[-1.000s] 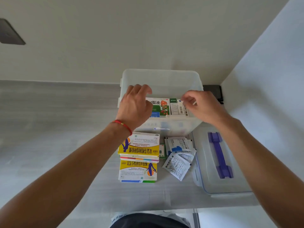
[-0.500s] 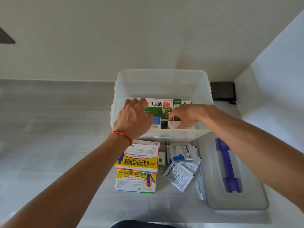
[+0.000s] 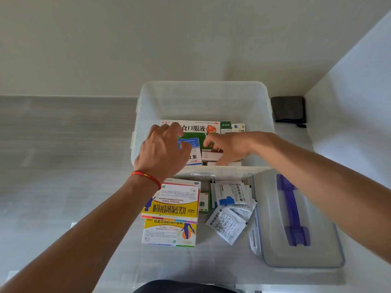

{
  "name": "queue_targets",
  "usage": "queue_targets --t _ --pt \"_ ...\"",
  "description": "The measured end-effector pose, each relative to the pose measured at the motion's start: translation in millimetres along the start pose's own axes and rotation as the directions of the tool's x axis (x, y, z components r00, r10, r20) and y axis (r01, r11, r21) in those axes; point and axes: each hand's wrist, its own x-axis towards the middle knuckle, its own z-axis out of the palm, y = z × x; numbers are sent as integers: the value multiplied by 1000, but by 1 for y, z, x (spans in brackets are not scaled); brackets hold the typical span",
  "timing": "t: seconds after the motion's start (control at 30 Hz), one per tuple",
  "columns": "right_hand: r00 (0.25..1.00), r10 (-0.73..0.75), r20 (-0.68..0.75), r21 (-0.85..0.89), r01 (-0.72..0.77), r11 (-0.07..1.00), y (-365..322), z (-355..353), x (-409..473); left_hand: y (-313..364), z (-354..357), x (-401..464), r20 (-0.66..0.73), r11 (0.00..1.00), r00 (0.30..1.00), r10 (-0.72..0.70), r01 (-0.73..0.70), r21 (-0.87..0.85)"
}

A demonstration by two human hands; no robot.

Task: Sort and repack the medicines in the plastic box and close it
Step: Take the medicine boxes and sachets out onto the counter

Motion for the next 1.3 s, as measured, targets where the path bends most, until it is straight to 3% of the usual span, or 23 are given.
queue_targets --t 0.1,0.2,0.37,0.43,0.5,0.57,0.67,0.8,0.93,1.2,1.3 --pt "995 97 -2 -38 -97 995 2 -9 -10 0 1 1 -4 1000 1000 -4 4 0" --pt "980 175 89 -97 -167 981 -2 -3 -18 -3 2 1 0 1000 1000 3 -3 6" --pt "985 168 28 -10 -168 986 -3 -1 -26 -6 4 5 115 1000 993 -3 1 17" --pt "979 196 -51 -58 -199 978 3 -9 -27 -8 5 8 190 1000 982 -6 4 10" --pt "958 196 -212 -122 -225 967 10 -19 -25 -9 7 12 338 999 940 -40 45 -9" --pt "924 168 -344 -151 -231 961 16 -23 -21 -7 9 17 532 994 842 -84 105 -8" --pt "914 137 -382 -348 -280 895 17 -16 -11 -4 9 21 675 992 732 -95 124 5" --pt "925 250 -287 -540 -372 755 21 -7 7 -4 9 23 630 996 772 -83 84 29" --pt "906 292 -306 -645 -423 637 25 3 18 -8 11 22 584 999 811 -44 42 17" --pt "913 233 -336 -596 -397 698 8 -9 -12 -11 8 21 452 998 892 -21 47 -46" --pt "900 163 -405 -634 -405 659 0 -14 -36 -10 6 20 413 997 910 -30 57 -52"
